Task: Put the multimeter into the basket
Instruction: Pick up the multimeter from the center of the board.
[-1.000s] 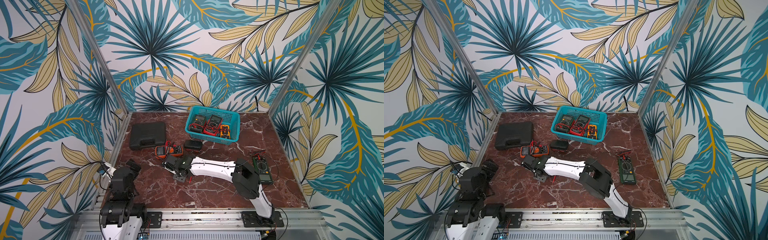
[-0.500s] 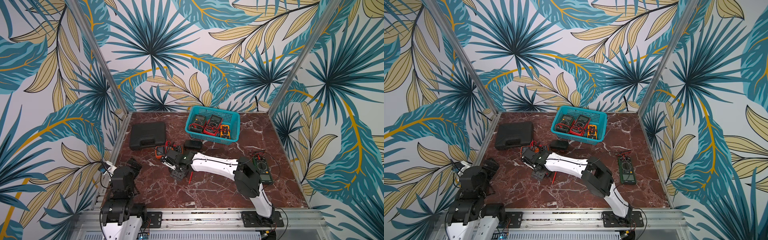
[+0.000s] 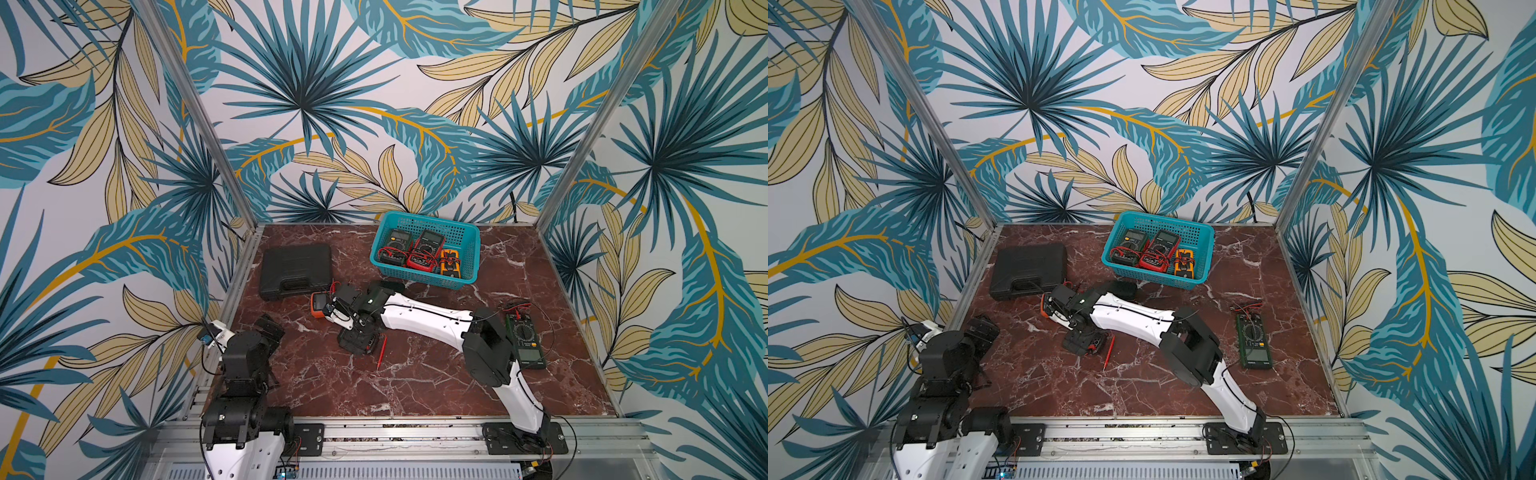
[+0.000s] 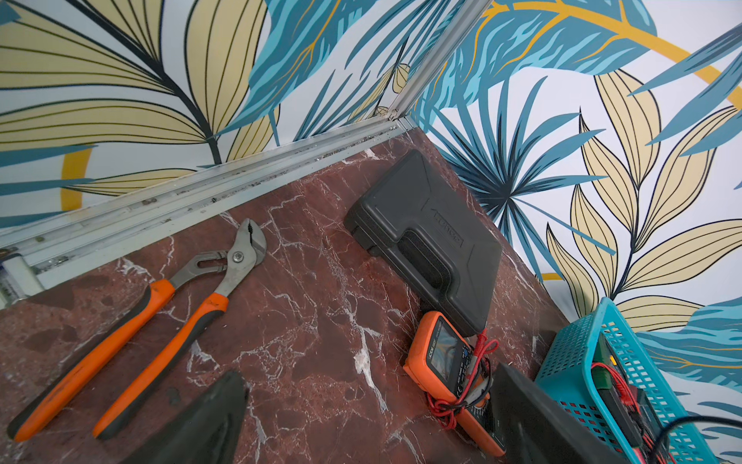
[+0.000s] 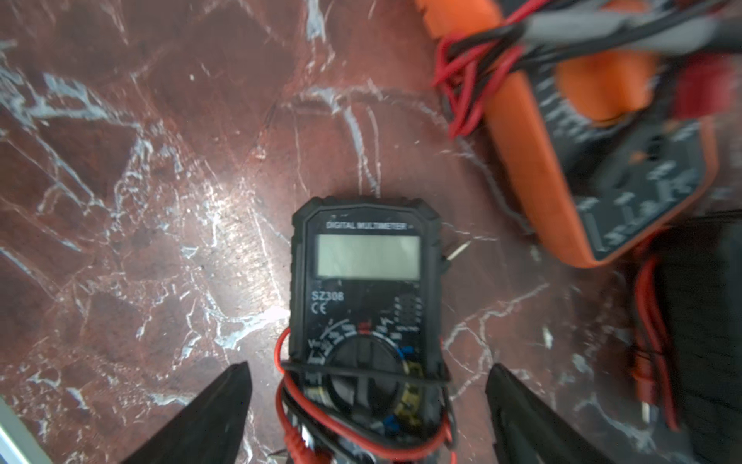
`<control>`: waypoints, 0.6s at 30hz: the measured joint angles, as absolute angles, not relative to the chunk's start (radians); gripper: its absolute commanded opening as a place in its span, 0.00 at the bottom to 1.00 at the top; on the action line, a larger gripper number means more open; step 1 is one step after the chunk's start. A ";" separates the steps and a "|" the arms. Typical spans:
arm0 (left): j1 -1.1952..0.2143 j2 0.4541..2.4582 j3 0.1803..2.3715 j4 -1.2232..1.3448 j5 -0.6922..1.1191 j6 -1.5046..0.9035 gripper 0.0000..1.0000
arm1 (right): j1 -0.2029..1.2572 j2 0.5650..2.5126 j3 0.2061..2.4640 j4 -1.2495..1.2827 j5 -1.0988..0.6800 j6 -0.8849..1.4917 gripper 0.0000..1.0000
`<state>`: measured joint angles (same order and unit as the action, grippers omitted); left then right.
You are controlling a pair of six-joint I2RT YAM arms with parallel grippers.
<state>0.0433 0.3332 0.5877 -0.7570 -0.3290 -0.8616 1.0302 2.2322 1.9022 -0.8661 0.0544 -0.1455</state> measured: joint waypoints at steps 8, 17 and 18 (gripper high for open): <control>0.043 0.336 0.588 -0.752 -0.325 -0.861 1.00 | 1.031 2.320 1.946 -0.901 0.067 -0.168 0.80; 0.043 0.336 0.588 -0.752 -0.325 -0.861 1.00 | 1.032 2.317 1.956 -0.918 0.110 -0.203 0.33; 0.043 0.336 0.588 -0.752 -0.325 -0.861 1.00 | 1.032 2.310 1.953 -0.923 0.118 -0.210 0.32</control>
<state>0.0433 0.3363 0.5877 -0.7525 -0.3252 -0.8608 1.0321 2.3100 1.9530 -0.9226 0.1177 -0.2096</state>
